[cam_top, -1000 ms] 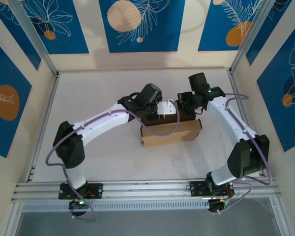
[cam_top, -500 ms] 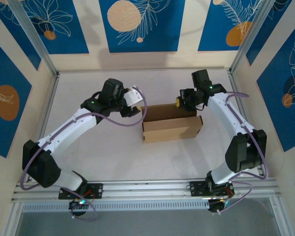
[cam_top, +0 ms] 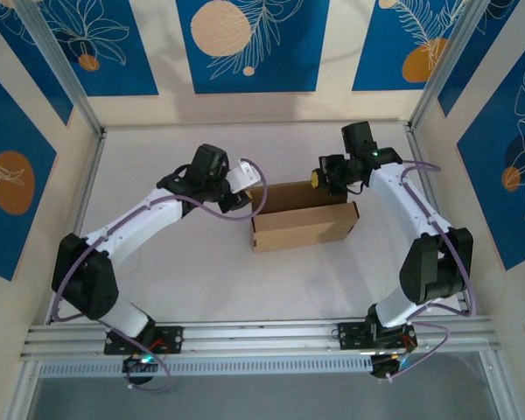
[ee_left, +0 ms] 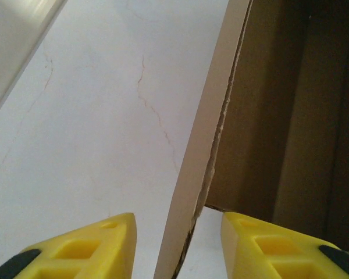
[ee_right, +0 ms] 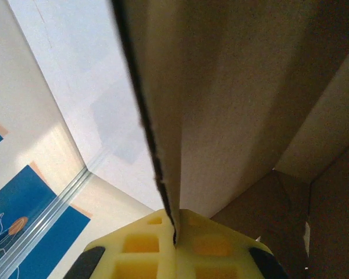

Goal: Fold the paper box

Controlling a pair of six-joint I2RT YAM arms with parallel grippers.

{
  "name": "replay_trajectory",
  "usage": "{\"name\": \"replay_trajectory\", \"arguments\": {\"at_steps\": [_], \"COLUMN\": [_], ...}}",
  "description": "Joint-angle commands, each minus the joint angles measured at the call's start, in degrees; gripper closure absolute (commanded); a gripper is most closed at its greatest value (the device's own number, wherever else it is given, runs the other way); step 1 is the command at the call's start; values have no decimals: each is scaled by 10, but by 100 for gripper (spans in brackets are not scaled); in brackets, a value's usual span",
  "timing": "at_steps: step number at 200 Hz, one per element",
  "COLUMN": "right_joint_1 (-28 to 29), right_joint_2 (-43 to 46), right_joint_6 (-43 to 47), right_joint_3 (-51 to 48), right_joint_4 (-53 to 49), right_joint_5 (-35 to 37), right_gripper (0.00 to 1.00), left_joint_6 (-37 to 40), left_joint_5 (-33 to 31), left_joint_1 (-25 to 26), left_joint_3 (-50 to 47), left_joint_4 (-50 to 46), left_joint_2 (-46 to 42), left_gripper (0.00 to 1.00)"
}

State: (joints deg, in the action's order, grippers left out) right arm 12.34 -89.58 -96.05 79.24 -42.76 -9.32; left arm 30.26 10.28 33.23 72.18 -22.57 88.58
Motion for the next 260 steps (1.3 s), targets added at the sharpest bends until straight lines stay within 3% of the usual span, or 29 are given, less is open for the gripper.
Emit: {"name": "replay_trajectory", "arguments": {"at_steps": [1, 74, 124, 146, 153, 184, 260], "right_joint_1": [-2, -1, 1, 3, 3, 10, 31], "right_joint_2": [-1, -4, -7, -7, -7, -8, -18], "right_joint_6": [2, 0, -5, -7, -8, -14, -30], "right_joint_3": [17, 15, 14, 15, 16, 16, 21], "right_joint_4": [1, 10, 15, 17, 17, 19, 22], "right_joint_5": [-20, -22, -22, -21, -20, -16, -2], "right_gripper": [97, 97, 98, 98, 98, 98, 98], "left_joint_6": [-4, -1, 3, -8, -19, -101, -344], "left_joint_5": [7, 17, 14, 21, 28, 60, 32], "left_joint_1": [-1, -16, -17, -17, -17, -17, 3], "left_joint_3": [25, 28, 29, 32, 34, 49, 50], "left_joint_4": [-27, -52, -62, -64, -64, -48, 46], "left_joint_2": [9, 12, 16, 22, 24, 33, 42], "left_gripper": [63, 85, 87, 95, 100, 100, 97]}}
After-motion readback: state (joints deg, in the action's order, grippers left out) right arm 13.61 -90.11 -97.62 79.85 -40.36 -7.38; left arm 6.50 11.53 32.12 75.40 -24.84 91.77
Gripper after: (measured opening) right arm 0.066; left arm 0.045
